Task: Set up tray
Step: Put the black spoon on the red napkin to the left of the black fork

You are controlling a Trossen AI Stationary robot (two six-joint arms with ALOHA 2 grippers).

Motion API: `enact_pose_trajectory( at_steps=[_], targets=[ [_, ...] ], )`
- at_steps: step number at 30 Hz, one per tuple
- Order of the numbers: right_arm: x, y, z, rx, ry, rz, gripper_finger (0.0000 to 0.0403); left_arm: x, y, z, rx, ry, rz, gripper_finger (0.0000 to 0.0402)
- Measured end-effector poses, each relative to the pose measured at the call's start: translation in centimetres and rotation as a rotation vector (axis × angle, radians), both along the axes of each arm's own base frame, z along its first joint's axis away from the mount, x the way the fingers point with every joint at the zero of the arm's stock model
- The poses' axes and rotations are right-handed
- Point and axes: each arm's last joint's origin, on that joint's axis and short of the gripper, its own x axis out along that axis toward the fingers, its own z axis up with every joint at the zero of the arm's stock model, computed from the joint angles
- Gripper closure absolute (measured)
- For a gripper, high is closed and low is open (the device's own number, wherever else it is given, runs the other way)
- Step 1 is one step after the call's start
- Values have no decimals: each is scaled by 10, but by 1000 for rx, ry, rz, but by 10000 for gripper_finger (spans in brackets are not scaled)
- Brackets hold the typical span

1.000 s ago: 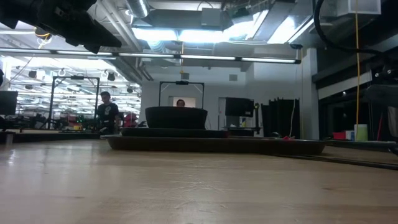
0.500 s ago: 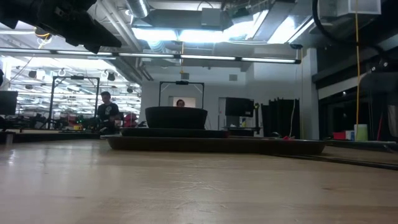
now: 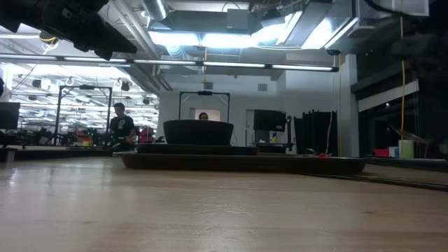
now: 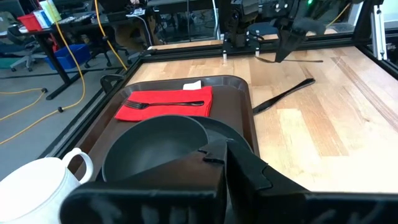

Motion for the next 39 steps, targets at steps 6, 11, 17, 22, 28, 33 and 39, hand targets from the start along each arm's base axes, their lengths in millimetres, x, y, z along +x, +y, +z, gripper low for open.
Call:
enact_pose_trajectory(
  at_steps=[6,11,17,22,28,33,39],
  targets=[
    [15,0,24,-77,-61,90,394,0,0,0,0,0,0,396],
    [32,-6,49,-166,-58,170,394,0,0,0,0,0,0,398],
    [50,-23,69,-255,-17,230,393,0,0,0,0,0,0,396],
    [66,-43,79,-288,18,249,393,0,0,0,0,0,0,399],
    [83,-60,86,-316,4,301,393,0,0,0,0,0,0,400],
    [99,-66,91,-340,-75,359,393,0,0,0,0,0,0,400],
    [114,-81,96,-377,-138,372,393,0,0,0,0,0,0,400]
  ],
)
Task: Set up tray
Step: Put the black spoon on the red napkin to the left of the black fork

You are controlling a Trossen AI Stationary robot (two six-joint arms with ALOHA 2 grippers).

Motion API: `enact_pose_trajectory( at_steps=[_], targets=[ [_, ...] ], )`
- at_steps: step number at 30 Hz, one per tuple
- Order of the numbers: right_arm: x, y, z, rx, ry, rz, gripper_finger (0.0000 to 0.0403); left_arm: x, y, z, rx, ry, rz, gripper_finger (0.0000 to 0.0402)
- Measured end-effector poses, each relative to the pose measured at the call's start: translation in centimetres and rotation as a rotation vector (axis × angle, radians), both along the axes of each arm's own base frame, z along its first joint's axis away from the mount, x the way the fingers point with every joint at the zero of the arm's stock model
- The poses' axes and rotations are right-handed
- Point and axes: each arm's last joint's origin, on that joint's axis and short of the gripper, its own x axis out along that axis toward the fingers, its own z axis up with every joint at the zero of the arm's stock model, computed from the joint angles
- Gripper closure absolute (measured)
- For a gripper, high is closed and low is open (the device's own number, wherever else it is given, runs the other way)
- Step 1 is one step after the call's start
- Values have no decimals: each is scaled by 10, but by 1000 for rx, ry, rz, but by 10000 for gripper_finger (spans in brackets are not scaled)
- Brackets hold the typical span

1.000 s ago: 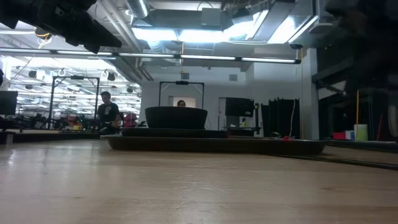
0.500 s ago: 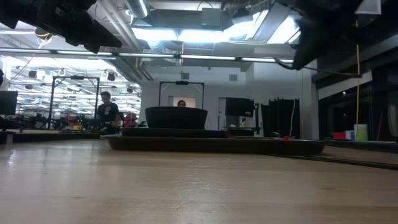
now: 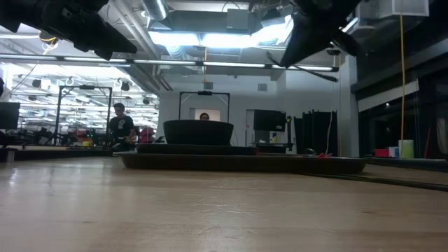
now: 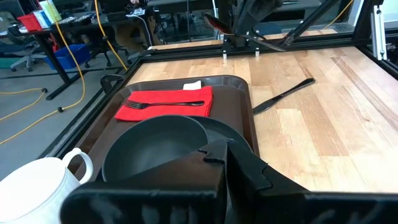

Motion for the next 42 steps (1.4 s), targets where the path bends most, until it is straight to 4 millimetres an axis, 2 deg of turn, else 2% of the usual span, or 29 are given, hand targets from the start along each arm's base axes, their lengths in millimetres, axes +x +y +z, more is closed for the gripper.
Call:
enact_pose_trajectory(
  at_steps=[4,11,19,30,34,42],
  targets=[
    [7,-15,2,-12,-24,-26,393,0,0,0,0,0,0,397],
    [12,-54,3,-8,-40,-161,393,0,0,0,0,0,0,397],
    [11,-93,3,0,-43,-285,393,0,0,0,0,0,0,396],
    [7,-139,3,84,-57,-358,393,0,0,0,0,0,0,400],
    [12,-153,-5,107,-35,-342,393,0,0,0,0,0,0,400],
    [22,-183,-42,200,69,-344,393,0,0,0,0,0,0,400]
  ],
)
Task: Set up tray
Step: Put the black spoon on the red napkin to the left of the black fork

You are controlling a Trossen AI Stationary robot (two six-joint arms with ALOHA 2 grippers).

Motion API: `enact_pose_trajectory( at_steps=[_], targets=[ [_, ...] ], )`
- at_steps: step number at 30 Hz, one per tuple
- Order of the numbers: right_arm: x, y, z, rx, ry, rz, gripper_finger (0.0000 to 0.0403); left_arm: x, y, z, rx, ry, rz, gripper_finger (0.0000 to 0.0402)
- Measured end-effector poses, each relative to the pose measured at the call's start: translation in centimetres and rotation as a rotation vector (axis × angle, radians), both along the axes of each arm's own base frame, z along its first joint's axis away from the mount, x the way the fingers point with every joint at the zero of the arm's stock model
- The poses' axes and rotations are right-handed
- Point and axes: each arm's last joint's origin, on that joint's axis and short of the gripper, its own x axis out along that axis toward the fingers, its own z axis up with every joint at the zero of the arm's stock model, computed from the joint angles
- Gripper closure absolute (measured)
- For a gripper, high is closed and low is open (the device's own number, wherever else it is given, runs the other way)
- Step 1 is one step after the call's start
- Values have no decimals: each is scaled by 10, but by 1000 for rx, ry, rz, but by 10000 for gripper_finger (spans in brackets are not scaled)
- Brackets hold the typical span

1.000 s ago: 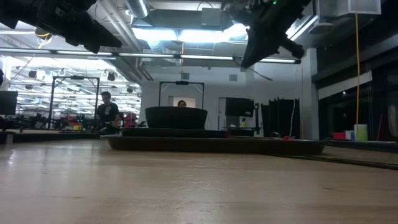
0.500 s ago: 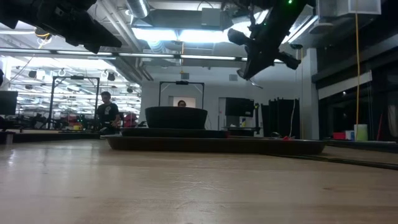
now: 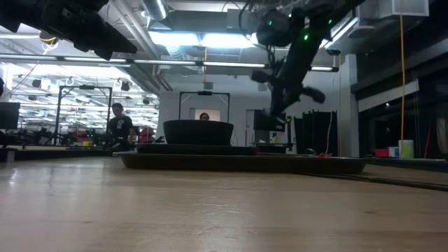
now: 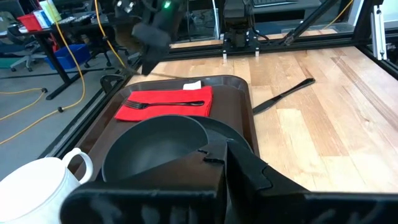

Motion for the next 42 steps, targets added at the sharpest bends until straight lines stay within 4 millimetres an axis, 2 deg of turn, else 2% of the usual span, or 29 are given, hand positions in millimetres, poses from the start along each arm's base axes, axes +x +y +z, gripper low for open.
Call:
enact_pose_trajectory(
  at_steps=[10,20,42],
  targets=[
    [6,-30,-42,111,61,-32,393,0,0,0,0,0,0,397],
    [11,-40,-70,154,97,-45,393,0,0,0,0,0,0,396],
    [12,-43,-73,117,84,-93,393,0,0,0,0,0,0,400]
  ],
)
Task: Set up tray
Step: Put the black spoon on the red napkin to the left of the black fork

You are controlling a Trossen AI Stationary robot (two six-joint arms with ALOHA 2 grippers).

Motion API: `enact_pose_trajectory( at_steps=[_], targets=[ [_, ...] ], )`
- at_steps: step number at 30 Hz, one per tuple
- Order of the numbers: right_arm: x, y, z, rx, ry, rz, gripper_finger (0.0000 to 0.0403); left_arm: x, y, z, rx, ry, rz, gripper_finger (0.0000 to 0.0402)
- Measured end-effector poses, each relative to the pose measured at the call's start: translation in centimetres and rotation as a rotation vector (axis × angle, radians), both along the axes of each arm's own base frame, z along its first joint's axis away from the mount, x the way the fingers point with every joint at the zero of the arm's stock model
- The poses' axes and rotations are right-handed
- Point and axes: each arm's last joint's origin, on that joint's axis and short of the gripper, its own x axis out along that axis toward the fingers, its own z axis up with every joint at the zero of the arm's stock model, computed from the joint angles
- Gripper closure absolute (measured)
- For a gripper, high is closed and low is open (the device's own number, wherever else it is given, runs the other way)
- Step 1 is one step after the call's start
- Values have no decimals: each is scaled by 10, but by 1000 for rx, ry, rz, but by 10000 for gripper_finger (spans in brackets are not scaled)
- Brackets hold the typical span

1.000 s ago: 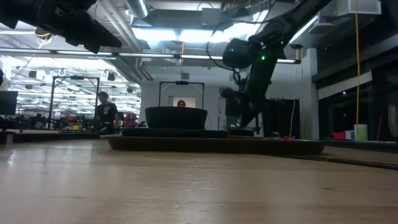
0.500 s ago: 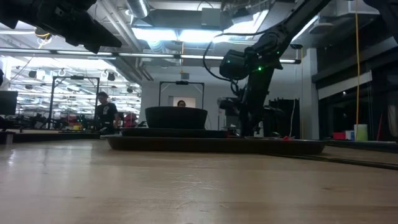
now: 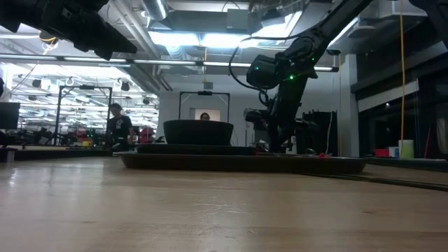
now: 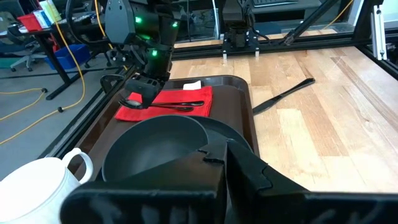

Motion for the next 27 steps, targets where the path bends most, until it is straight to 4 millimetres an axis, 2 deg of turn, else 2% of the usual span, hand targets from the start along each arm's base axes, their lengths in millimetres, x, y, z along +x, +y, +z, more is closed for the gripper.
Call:
enact_pose_trajectory(
  at_steps=[21,27],
  targets=[
    [0,0,0,10,-8,-26,393,0,0,0,0,0,0,397],
    [0,0,0,11,-8,-26,382,0,0,0,0,0,0,399]
  ],
)
